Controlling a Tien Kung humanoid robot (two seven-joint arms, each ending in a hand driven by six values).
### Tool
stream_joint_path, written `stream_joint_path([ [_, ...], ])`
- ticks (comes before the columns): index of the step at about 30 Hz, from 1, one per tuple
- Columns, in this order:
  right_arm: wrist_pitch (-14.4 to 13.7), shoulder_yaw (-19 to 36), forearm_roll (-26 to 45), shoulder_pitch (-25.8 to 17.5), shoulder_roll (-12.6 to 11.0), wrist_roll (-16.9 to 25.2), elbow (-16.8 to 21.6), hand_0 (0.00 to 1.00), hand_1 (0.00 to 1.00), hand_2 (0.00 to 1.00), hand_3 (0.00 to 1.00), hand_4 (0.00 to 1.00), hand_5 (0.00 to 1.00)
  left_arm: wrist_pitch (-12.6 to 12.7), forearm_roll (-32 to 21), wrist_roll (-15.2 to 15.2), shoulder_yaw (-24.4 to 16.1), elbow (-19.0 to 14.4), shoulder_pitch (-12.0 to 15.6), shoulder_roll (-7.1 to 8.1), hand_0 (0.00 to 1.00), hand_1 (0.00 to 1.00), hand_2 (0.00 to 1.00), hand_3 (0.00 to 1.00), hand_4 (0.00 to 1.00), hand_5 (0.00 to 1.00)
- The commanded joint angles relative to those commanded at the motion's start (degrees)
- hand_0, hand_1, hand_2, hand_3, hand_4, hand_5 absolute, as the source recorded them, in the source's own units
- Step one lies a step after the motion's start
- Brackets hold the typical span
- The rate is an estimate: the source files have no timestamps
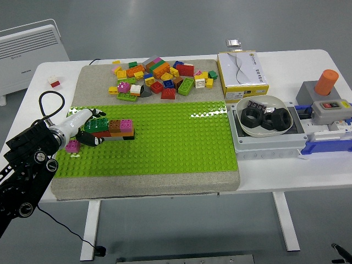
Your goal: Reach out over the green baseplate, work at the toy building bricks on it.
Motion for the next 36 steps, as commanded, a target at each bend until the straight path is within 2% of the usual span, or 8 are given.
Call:
stream_joint_path([
  [7,0.0,0.0,0.0,0.0,0.0,0.0,0.0,0.675,0.632,0.680,0.686,0.701,0.954,1.6,0.8,-1.0,0.0,-0.6,-0.1,0.32,0.983,0.957,0.949,0.909,0.849,0.002],
  [12,0.0,0.0,0.0,-0.1,0.0,0.0,0.0,0.675,0.632,0.680,0.686,0.701,0.954,1.2,5.2,0.2,-1.5,-5.4,2.0,0.72,0.983,0.957,0.949,0.909,0.849,0.002],
  [13,0.0,0.0,0.0,-0.1,0.0,0.1,0.0,0.675,0.633,0.678,0.689,0.702,0.956,1.0,6.6,0.9,-2.2,-7.4,3.2,1.01,0.998,0.957,0.948,0.763,0.982,0.316],
  [18,0.1,0.0,0.0,-0.4,0.0,0.1,0.0,0.675,0.633,0.678,0.689,0.702,0.956,0.1,10.6,2.8,-3.7,-15.4,8.1,2.32,0.998,0.957,0.948,0.763,0.982,0.316],
  [19,0.1,0.0,0.0,-0.5,0.0,0.1,0.0,0.675,0.631,0.679,0.687,0.702,0.955,0.5,11.1,3.1,-3.6,-17.4,9.1,2.49,0.998,0.974,0.969,0.719,0.910,0.947],
  [24,0.1,0.0,0.0,-0.6,0.1,0.1,0.1,0.675,0.631,0.679,0.687,0.702,0.955,4.9,13.2,2.8,-1.3,-23.1,9.8,1.95,0.998,0.974,0.969,0.719,0.910,0.947],
  [29,0.1,0.0,0.0,-0.6,0.3,0.1,0.1,0.675,0.631,0.680,0.687,0.701,0.955,9.3,14.5,1.7,0.7,-20.9,9.2,0.98,0.998,0.980,0.969,0.710,0.880,0.998],
  [36,0.1,0.0,0.0,-0.6,0.4,0.1,0.0,0.675,0.631,0.678,0.688,0.699,0.953,10.4,14.3,1.4,0.7,-16.4,9.1,0.41,0.998,0.976,0.968,0.708,0.875,0.998],
])
